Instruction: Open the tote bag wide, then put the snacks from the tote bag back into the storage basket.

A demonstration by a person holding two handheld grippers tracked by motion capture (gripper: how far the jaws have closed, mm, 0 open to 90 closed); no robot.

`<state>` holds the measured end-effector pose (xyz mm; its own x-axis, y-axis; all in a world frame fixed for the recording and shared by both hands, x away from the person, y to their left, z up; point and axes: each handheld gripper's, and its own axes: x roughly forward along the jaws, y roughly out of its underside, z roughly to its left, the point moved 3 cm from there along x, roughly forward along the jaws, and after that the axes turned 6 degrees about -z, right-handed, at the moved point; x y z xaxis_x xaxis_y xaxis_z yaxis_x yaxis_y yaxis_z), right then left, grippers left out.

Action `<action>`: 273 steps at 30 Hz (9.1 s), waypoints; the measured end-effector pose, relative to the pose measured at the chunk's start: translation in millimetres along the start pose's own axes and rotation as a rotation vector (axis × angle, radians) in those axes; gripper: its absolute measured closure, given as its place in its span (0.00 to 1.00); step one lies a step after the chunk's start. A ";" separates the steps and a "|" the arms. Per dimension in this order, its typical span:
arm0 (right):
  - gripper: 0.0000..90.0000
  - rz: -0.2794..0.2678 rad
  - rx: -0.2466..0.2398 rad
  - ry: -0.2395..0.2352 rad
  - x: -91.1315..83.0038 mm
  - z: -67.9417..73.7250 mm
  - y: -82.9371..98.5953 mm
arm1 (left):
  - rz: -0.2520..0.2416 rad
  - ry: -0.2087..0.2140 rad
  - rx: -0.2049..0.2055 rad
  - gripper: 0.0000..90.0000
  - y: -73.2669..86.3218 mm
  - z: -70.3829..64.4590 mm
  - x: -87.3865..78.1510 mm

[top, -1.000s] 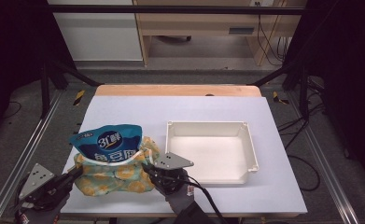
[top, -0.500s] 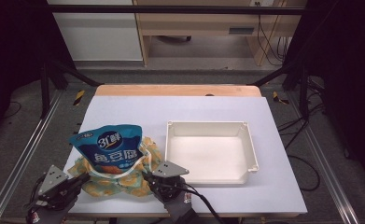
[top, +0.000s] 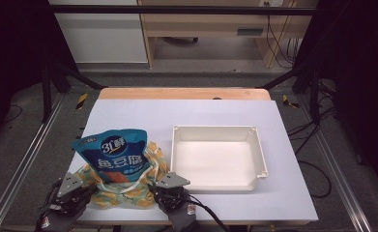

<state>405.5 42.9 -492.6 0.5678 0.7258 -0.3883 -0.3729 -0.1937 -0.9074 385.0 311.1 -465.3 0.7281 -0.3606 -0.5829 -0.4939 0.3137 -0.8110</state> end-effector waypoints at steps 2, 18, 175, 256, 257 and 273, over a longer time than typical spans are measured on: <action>0.99 0.003 -0.003 0.001 0.8 -0.1 1.0 | 0.010 0.002 -0.001 0.99 1.2 0.1 2.2; 0.98 0.074 -0.010 0.015 11.8 1.9 14.1 | 0.100 0.035 -0.004 0.99 7.5 3.2 17.2; 0.66 -0.123 -0.097 0.013 -26.8 11.4 -36.6 | -0.196 0.021 -0.100 0.54 -21.0 17.5 -24.9; 0.71 -0.237 -0.120 -0.001 -32.6 -17.1 -149.4 | -0.443 0.034 -0.099 0.75 -116.7 19.2 -60.0; 0.73 -0.233 -0.121 -0.003 -31.8 -17.0 -149.4 | -0.443 0.037 -0.103 0.76 -116.7 18.9 -59.7; 0.81 -0.225 -0.121 -0.004 -20.6 -16.0 -155.9 | -0.426 0.040 -0.111 0.87 -117.0 16.3 -55.8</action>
<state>463.6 47.6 -345.6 0.6235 0.7622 -0.1740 -0.1466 -0.1046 -0.9836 409.9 308.8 -337.1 0.8599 -0.4715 -0.1954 -0.2033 0.0346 -0.9785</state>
